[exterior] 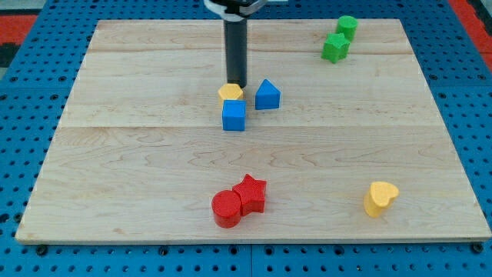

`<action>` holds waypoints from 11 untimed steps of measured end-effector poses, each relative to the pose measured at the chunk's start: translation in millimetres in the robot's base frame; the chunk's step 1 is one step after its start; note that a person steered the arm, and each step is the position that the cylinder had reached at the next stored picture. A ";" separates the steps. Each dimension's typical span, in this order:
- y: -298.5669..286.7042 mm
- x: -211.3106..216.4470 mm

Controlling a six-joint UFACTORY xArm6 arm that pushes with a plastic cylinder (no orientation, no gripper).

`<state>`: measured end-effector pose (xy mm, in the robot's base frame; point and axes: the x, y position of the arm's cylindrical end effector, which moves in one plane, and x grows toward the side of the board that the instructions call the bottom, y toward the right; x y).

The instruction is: Push the yellow hexagon into the blue blocks

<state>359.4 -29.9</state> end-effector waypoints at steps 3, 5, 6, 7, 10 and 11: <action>-43.1 40.5; 21.3 33.2; 61.9 51.3; 60.6 84.1; 184.7 148.6; 167.5 113.9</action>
